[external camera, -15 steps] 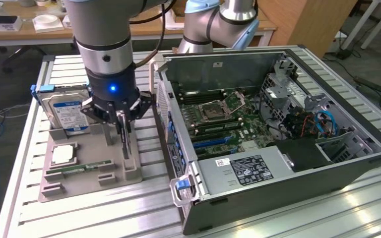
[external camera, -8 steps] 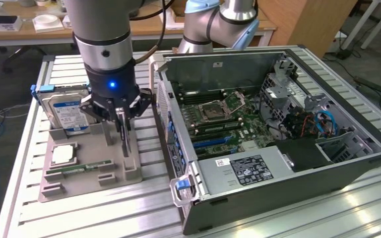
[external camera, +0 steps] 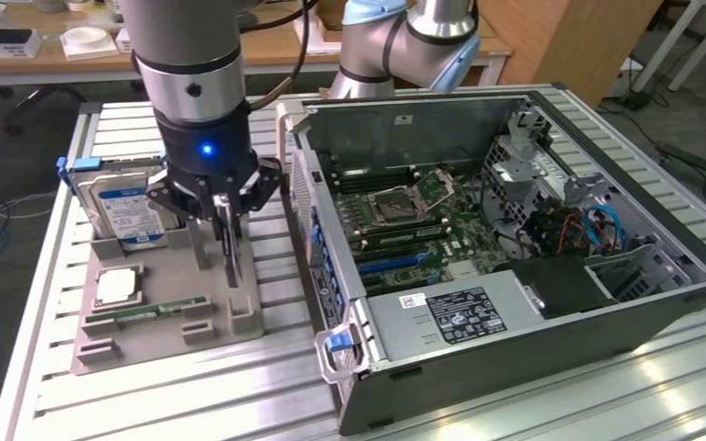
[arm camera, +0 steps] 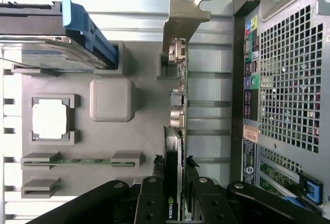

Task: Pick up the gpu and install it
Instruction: 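Pick up the gpu and move the gpu toward the slot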

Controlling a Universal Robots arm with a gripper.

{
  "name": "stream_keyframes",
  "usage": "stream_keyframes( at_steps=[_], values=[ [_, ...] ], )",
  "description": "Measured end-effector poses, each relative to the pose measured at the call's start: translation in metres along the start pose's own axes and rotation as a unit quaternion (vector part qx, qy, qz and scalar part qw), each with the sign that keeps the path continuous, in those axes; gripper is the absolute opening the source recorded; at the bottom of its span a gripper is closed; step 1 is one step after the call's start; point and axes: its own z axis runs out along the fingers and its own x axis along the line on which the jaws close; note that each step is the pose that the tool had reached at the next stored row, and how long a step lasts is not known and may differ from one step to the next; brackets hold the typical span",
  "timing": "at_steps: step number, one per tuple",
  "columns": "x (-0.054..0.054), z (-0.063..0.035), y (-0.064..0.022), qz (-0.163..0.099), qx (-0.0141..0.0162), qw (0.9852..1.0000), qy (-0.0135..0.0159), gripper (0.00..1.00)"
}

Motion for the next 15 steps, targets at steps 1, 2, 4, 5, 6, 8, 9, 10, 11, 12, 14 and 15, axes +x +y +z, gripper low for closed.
stream_keyframes(
  at_steps=[1,2,4,5,6,8,9,10,11,12,14,15],
  values=[
    [0.0,-0.0012,0.0,0.0,-0.0002,1.0,0.0,0.26],
    [0.0,-0.0023,0.0001,0.0,-0.0004,1.0,0.0,0.26],
    [0.0,-0.0045,0.0002,0.0,-0.0008,1.0,0.0,0.26],
    [0.0,-0.0055,0.0003,0.0,-0.0009,1.0,0.0,0.26],
    [0.0,-0.0063,0.0003,0.0,-0.001,1.0,0.0,0.26],
    [0.0,-0.0079,0.0004,0.0,-0.0013,1.0,0.0,0.26],
    [0.0,-0.0088,0.0004,0.0,-0.0015,1.0,0.0,0.26],
    [0.0,-0.0097,0.0004,0.0,-0.0017,1.0,0.0,0.26],
    [0.0,-0.0106,0.0005,0.0,-0.002,1.0,0.0,0.26],
    [0.0,-0.0114,0.0005,0.0,-0.0023,1.0,0.0,0.26],
    [0.0,-0.0127,0.0006,0.0,-0.003,1.0,-0.0001,0.26],
    [0.0,-0.0135,0.0006,0.0,-0.0034,1.0,0.0,0.26]
  ],
)
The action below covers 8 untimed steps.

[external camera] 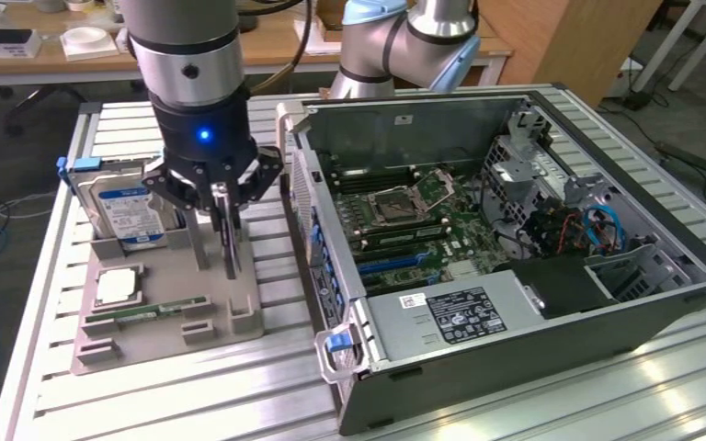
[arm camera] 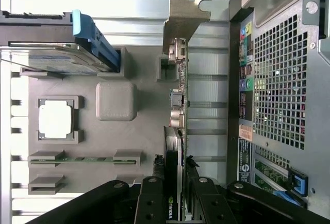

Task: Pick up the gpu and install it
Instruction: 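Pick up the gpu and move the gpu toward the slot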

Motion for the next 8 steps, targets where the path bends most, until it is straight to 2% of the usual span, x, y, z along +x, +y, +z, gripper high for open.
stream_keyframes(
  at_steps=[2,8],
  values=[
    [-0.0001,-0.0023,0.0001,0.0,-0.0015,1.0,0.0,0.26],
    [-0.0002,-0.0073,0.0004,0.0,-0.0026,1.0,0.0,0.26]
  ],
)
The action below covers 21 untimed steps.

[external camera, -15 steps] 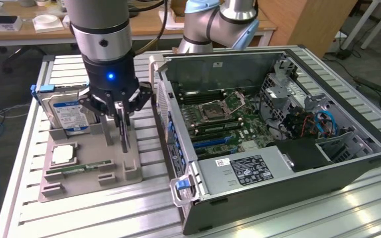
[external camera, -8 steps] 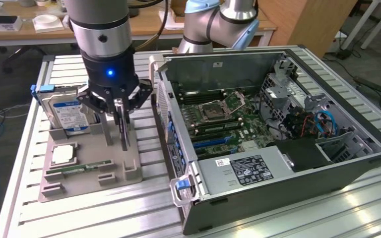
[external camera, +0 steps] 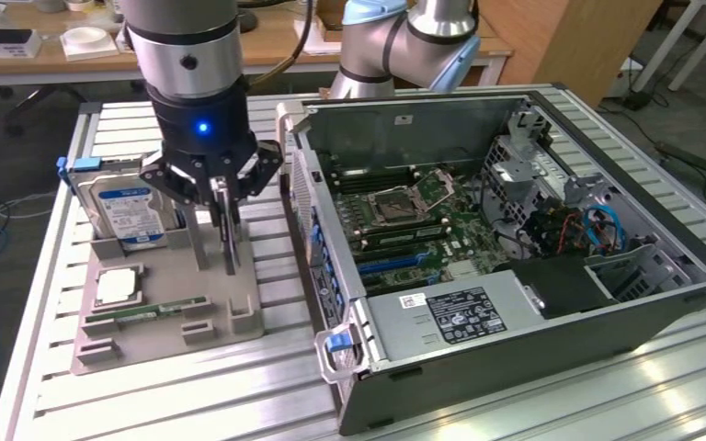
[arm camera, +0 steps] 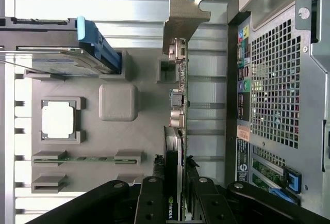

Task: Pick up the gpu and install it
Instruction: 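Pick up the gpu and move the gpu toward the slot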

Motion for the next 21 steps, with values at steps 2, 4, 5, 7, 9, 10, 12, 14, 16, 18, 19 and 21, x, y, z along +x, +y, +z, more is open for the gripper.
stream_keyframes(
  at_steps=[2,4,5,7,9,10,12,14,16,18,19,21],
  values=[
    [0.0,-0.0034,0.0002,0.0,-0.0004,1.0,0.0,0.26],
    [0.0,-0.0052,0.0003,0.0,-0.0007,1.0,0.0,0.26],
    [0.0,-0.0063,0.0004,0.0,-0.0008,1.0,0.0,0.26],
    [0.0,-0.0081,0.0005,0.0,-0.0012,1.0,0.0,0.26],
    [0.0,-0.0101,0.0006,0.0,-0.0014,1.0,0.0,0.26],
    [0.0,-0.0111,0.0007,0.0,-0.0015,1.0,0.0,0.26],
    [0.0,-0.0134,0.0008,0.0,-0.0019,1.0,0.0,0.26],
    [0.0,-0.0155,0.001,0.0,-0.0024,1.0,0.0,0.26],
    [0.0,-0.0176,0.0011,0.0,-0.0027,1.0,0.0,0.26],
    [0.0,-0.0194,0.0012,0.0,-0.003,1.0,0.0,0.26],
    [0.0,-0.0204,0.0013,0.0,-0.0032,1.0,0.0,0.26],
    [-0.001,-0.0223,0.0014,0.0,-0.0035,1.0,-0.0001,0.26]
  ],
)
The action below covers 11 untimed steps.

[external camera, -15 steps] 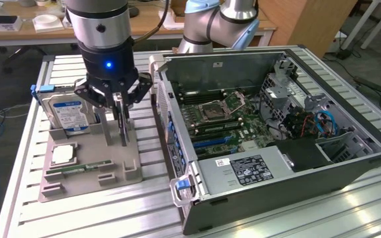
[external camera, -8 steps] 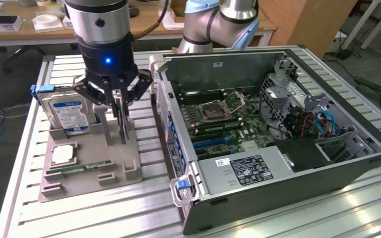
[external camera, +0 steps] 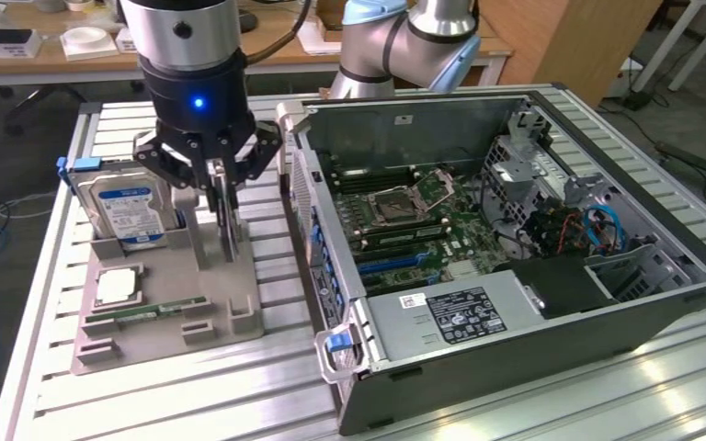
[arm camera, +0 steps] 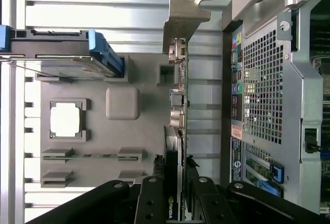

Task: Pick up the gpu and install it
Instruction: 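Pick up the gpu and move the gpu toward the slot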

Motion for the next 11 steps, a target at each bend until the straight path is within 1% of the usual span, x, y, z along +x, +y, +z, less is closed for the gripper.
stream_keyframes(
  at_steps=[11],
  values=[
    [0.0,-0.0116,0.0008,0.0,-0.0015,1.0,0.0,0.26]
  ],
)
